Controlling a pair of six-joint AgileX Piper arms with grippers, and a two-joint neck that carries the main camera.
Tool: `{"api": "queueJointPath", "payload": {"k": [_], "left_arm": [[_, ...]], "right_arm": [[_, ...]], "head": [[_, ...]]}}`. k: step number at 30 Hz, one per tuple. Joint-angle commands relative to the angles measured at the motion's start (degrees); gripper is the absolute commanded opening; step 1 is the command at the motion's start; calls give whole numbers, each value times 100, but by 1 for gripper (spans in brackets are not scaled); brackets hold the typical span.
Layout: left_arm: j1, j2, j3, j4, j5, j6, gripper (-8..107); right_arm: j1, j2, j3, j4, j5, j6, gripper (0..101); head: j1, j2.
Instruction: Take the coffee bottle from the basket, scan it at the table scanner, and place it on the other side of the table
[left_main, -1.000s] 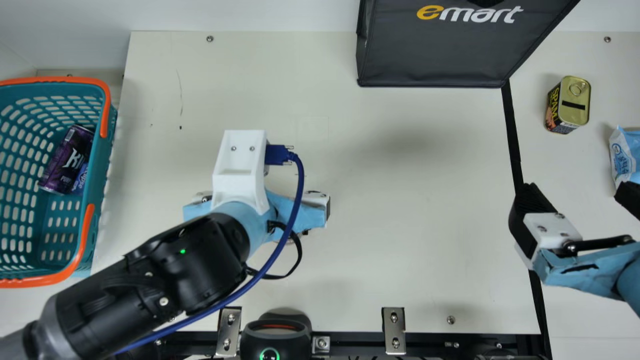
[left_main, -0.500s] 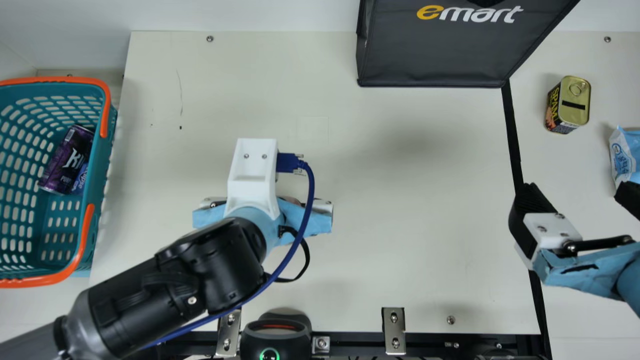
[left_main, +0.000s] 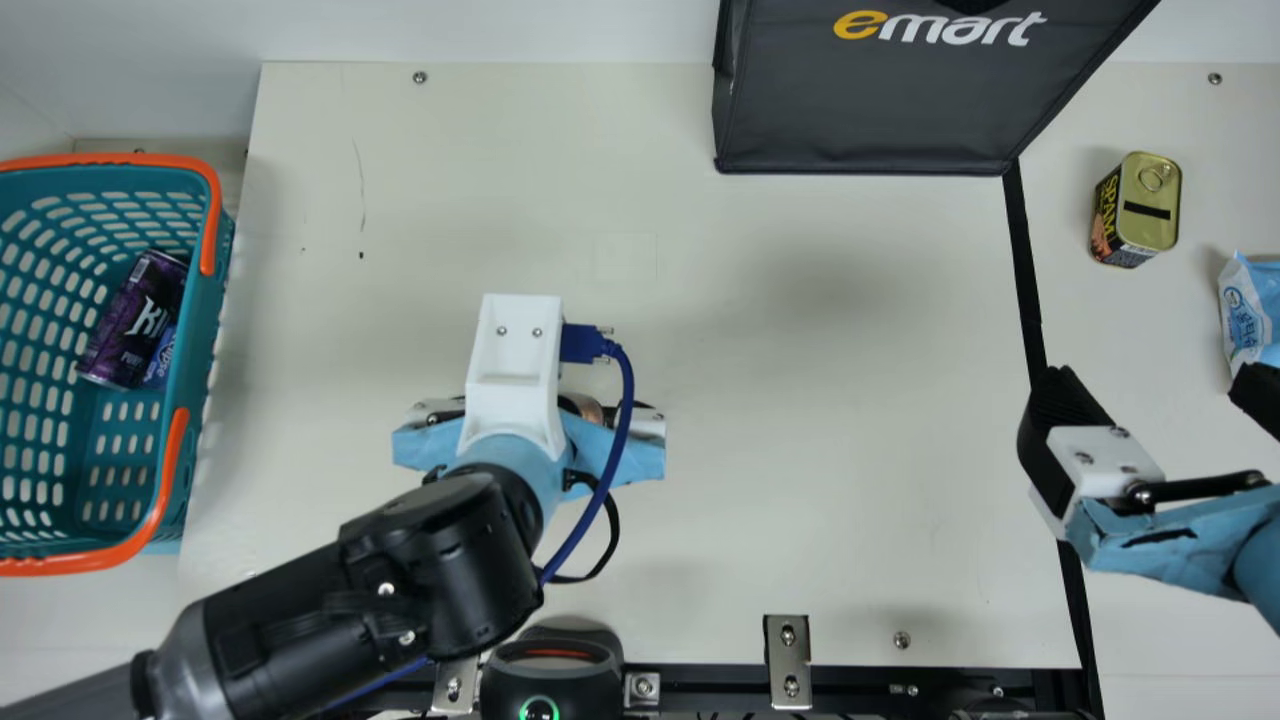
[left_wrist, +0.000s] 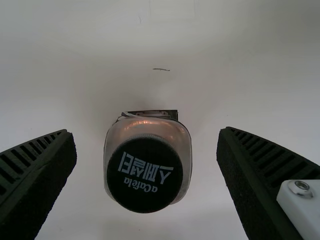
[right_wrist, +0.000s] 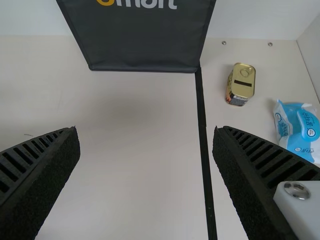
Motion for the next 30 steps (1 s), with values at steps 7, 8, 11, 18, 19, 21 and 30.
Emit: {"api": "queueJointPath", "payload": {"k": [7, 8, 11, 18, 19, 21, 30], "left_arm": [[-154, -17, 130, 260, -93, -275, 77], [-174, -16, 136, 282, -94, -304, 70], [-207, -18, 162, 342, -114, -365, 50], [-235, -60, 212, 455, -172, -411, 3], [-238, -79, 215, 473, -180, -398, -4], [-246, -130, 219, 499, -203, -341, -8], [-104, -534, 328, 322, -484, 556, -8]], "right_arm": [[0, 0, 0, 0, 0, 0, 95], [0, 0, 0, 0, 0, 0, 95], [0, 0, 0, 0, 0, 0, 95], [0, 0, 0, 0, 0, 0, 95], [0, 0, 0, 0, 0, 0, 95], [0, 0, 0, 0, 5, 0, 95], [0, 0, 0, 0, 5, 0, 95]], "head": [[-157, 9], [-157, 9], [-157, 9], [-157, 9], [-157, 9], [-157, 9], [-157, 9]]}}
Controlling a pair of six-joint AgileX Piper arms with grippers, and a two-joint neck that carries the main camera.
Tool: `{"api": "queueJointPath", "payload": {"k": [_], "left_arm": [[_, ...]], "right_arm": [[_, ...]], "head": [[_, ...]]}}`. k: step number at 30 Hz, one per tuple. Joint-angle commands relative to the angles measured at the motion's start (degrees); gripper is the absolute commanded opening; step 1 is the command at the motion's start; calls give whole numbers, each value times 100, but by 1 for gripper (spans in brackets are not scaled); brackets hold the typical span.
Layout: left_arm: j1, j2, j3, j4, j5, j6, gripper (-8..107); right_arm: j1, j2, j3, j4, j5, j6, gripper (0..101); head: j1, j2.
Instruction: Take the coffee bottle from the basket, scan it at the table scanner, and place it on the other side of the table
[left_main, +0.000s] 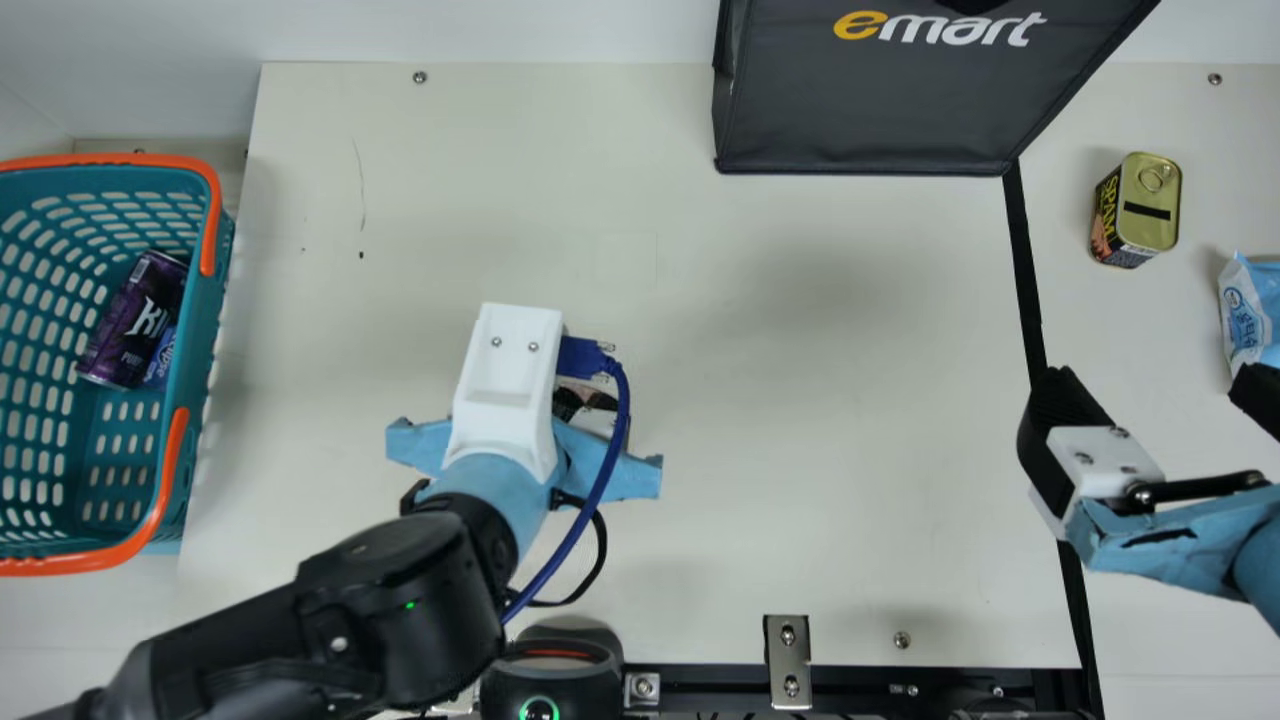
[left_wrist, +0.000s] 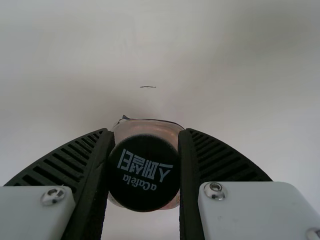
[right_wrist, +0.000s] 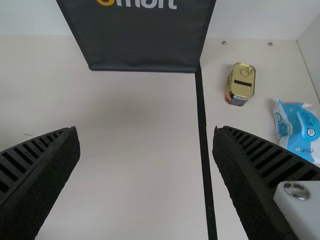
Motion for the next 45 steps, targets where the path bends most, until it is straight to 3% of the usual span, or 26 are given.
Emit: {"api": "queueJointPath", "payload": {"k": [1, 22, 33, 45], "left_arm": [[73, -97, 44, -90, -111, 418, -8], [1371, -779, 243, -2077, -866, 4665, -8], [2029, -743, 35, -3250, -711, 7010, -8], [2707, -495, -367, -4622, -149, 9396, -8]], "right_arm": [[0, 0, 0, 0, 0, 0, 95], [0, 0, 0, 0, -6, 0, 95], [0, 0, 0, 0, -6, 0, 95], [0, 0, 0, 0, -6, 0, 95]], "head": [[-157, 9], [-157, 9], [-157, 9], [-157, 9]]}}
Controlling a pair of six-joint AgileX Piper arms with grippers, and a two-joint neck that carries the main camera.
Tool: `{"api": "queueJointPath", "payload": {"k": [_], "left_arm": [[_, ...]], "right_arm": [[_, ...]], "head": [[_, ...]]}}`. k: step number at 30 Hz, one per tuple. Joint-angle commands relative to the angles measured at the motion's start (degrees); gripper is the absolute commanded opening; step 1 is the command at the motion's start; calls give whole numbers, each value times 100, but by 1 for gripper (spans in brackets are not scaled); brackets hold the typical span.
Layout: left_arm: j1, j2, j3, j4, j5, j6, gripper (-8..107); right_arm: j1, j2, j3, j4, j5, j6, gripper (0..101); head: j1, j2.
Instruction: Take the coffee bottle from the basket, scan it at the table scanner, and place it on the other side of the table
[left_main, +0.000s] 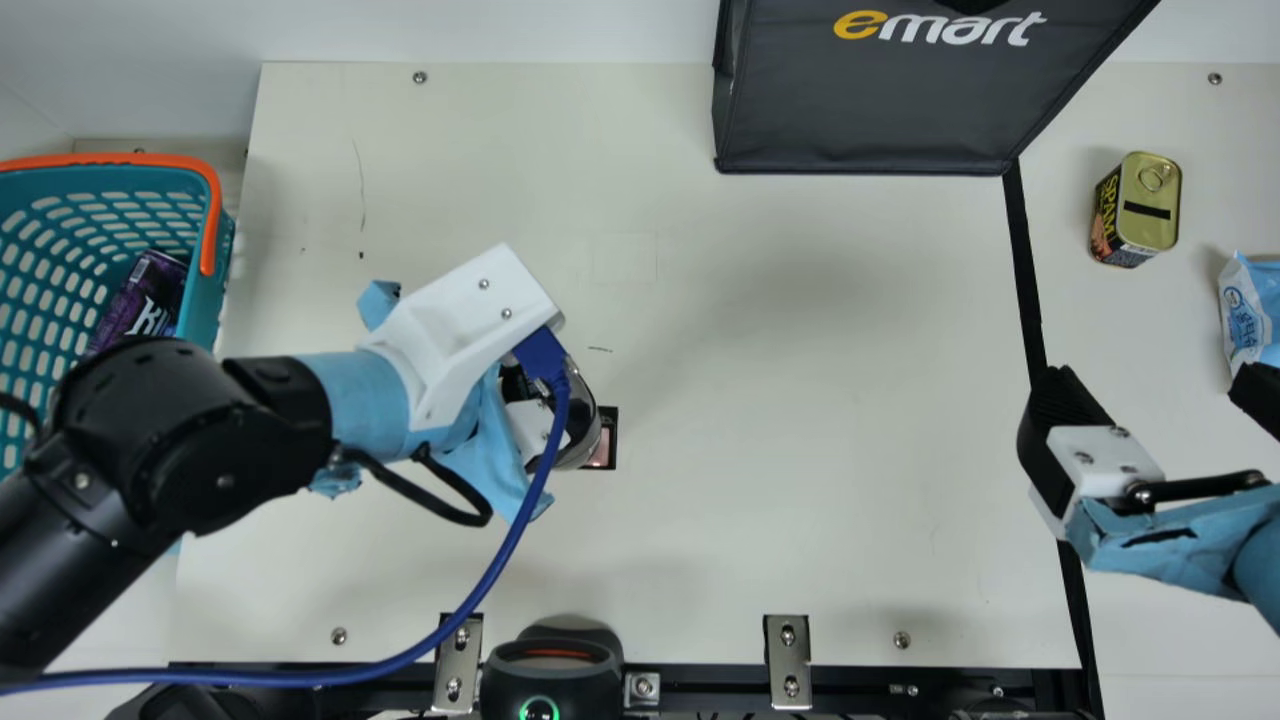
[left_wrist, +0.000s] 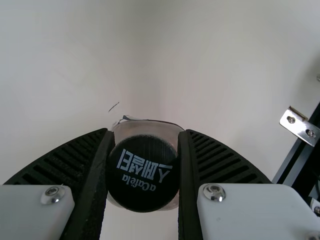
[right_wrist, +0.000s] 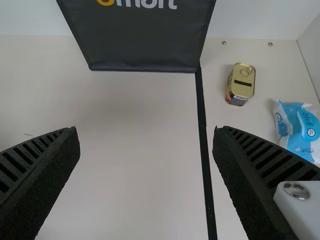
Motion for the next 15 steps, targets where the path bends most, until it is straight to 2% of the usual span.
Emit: {"api": "queueJointPath", "payload": {"k": [1, 15], "left_arm": [[106, 43, -54, -335, 131, 808, -8], [756, 281, -414, -1165, 1158, 2553, -8]], "right_arm": [[0, 0, 0, 0, 0, 0, 95], [0, 0, 0, 0, 0, 0, 95]], "head": [[-157, 0], [-157, 0]]}}
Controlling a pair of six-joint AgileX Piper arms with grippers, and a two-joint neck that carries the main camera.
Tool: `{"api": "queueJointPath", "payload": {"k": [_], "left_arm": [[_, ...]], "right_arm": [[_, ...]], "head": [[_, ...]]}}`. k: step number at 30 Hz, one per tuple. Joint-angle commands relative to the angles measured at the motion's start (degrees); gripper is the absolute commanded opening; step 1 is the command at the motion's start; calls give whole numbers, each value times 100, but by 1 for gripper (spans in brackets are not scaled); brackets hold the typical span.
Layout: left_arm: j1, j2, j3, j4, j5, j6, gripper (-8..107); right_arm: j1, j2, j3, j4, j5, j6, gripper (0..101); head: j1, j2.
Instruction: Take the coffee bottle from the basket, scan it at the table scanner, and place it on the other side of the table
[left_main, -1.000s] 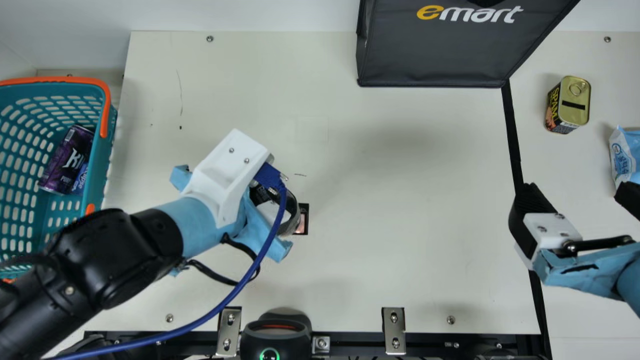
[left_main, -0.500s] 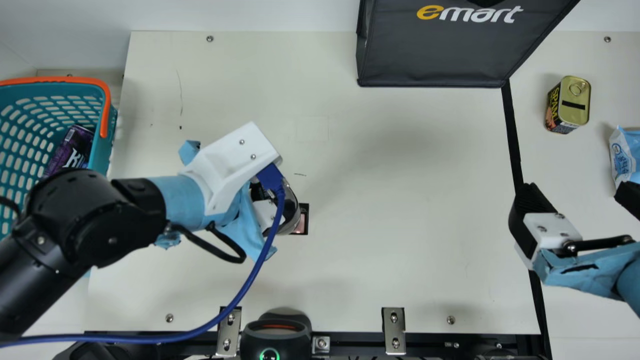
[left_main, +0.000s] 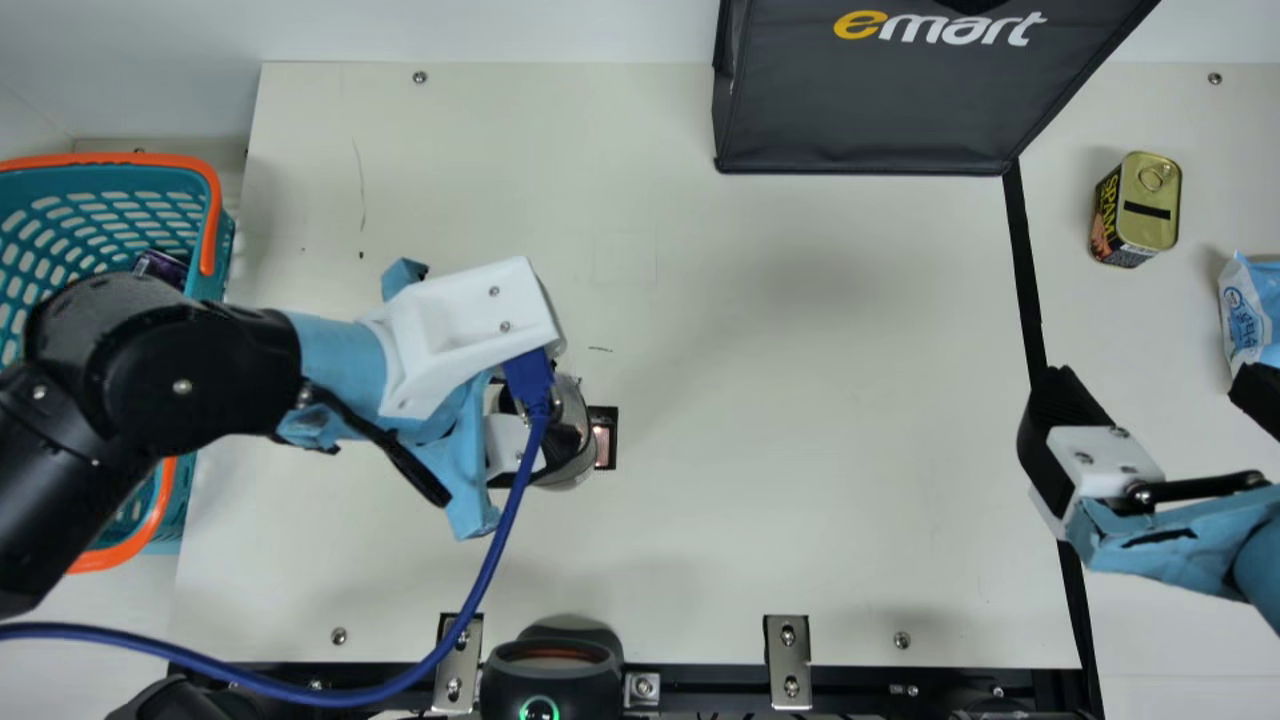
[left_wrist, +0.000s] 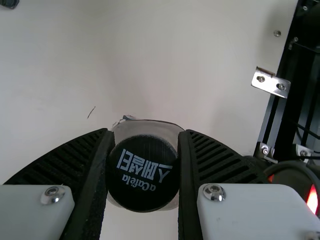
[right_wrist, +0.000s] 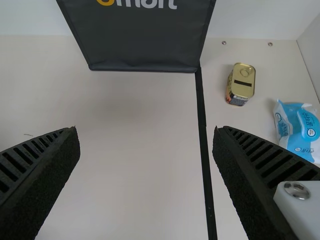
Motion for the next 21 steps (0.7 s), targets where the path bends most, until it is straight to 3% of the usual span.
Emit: {"api": "queueJointPath", "payload": {"k": [1, 13, 21], "left_arm": [[68, 6, -39, -73, 190, 322, -8], [51, -52, 274, -430, 281, 1222, -8], [165, -22, 133, -554, 281, 1186, -8]], "right_arm": [[0, 0, 0, 0, 0, 0, 95], [0, 0, 0, 0, 0, 0, 95], [0, 0, 0, 0, -6, 0, 95]], "head": [[-157, 9], [-157, 9], [-157, 9]]}}
